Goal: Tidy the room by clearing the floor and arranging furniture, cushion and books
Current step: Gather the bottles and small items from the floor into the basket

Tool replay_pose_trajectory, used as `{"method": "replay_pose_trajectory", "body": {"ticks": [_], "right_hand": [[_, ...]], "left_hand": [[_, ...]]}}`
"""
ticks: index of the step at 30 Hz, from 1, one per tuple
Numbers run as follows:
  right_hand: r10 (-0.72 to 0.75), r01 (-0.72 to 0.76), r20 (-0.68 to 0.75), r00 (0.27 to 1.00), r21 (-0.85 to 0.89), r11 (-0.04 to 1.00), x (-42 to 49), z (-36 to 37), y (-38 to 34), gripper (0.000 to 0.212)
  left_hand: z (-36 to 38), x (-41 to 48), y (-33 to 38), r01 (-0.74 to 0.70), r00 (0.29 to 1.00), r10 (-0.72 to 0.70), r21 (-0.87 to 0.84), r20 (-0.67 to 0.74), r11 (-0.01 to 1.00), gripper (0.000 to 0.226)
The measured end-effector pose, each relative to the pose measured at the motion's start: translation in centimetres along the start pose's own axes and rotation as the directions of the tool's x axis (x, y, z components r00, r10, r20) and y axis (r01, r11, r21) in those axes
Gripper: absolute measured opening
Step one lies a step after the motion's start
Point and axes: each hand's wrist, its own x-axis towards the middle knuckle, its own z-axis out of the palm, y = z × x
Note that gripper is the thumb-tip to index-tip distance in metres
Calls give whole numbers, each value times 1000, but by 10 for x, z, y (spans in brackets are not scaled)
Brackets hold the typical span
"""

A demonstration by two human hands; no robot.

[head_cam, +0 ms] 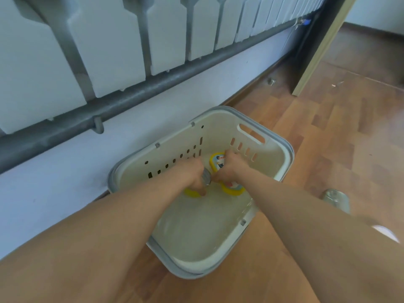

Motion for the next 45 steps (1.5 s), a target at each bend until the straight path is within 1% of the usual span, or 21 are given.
{"method": "replay_pose_trajectory", "body": {"ticks": [3, 6, 7, 10, 14, 19, 22, 25, 29, 31, 35, 36, 37, 40, 41, 43, 45], "right_hand": [[28, -26, 45, 999, -44, 999, 8, 2, 3, 86], [63, -57, 41, 997, -144, 988, 12, 7, 7, 92], [73, -63, 61, 995, -158, 985, 14, 10, 7, 93], [65, -43, 119, 991, -179, 983, 16, 23, 1, 84], [102, -68, 152, 983, -215, 974, 19, 31, -5, 82], [118, -71, 181, 976, -249, 966, 23, 36, -8, 84], [135, -79, 188, 973, -278, 957, 23, 37, -12, 91], [159, -103, 209, 965, -254, 962, 24, 37, -13, 102], [133, -71, 201, 971, -286, 956, 21, 36, -15, 108], [126, -68, 206, 970, -268, 961, 21, 37, -16, 110], [131, -81, 222, 966, -220, 972, 16, 28, -17, 124], [125, -70, 234, 964, -232, 970, 11, 22, -17, 122], [108, -46, 246, 963, -245, 968, 4, 14, -15, 116], [26, 59, 302, 953, -271, 961, -15, -10, -12, 74], [0, 94, 316, 949, -281, 955, -19, -16, -12, 67], [-60, 140, 300, 952, -251, 958, -33, -29, -6, 68], [-123, 175, 246, 961, -202, 964, -49, -44, 2, 72]], "left_hand": [[14, 5, -8, 56, 998, -56, -67, 10, 996, 78], [23, 4, -13, 87, 996, -87, -91, 4, 992, 83], [24, 4, -14, 88, 996, -88, -98, 6, 991, 84], [26, 5, -17, 104, 994, -101, -116, 30, 988, 84], [27, 7, -17, 105, 994, -102, -116, 28, 988, 88], [22, 7, -15, 123, 991, -118, -81, 60, 989, 85], [19, 8, -14, 122, 990, -118, -57, 77, 991, 86], [19, 9, -12, 122, 990, -119, -39, 75, 992, 86], [19, 8, -11, 129, 990, -126, -34, 68, 991, 86], [19, 7, -11, 133, 989, -130, -32, 78, 991, 87], [18, 5, -8, 133, 989, -130, -39, 66, 990, 95], [19, 3, -7, 135, 989, -132, -53, 62, 989, 97], [19, 0, -3, 124, 991, -121, -58, 55, 991, 96], [14, -9, 6, 66, 998, -65, -18, 22, 998, 79], [11, -13, 6, 52, 999, -52, 2, -6, 999, 74], [0, -22, 7, 34, 996, -32, 22, -81, 999, 71], [-11, -33, 9, 24, 989, -22, 9, -148, 1000, 68]]}}
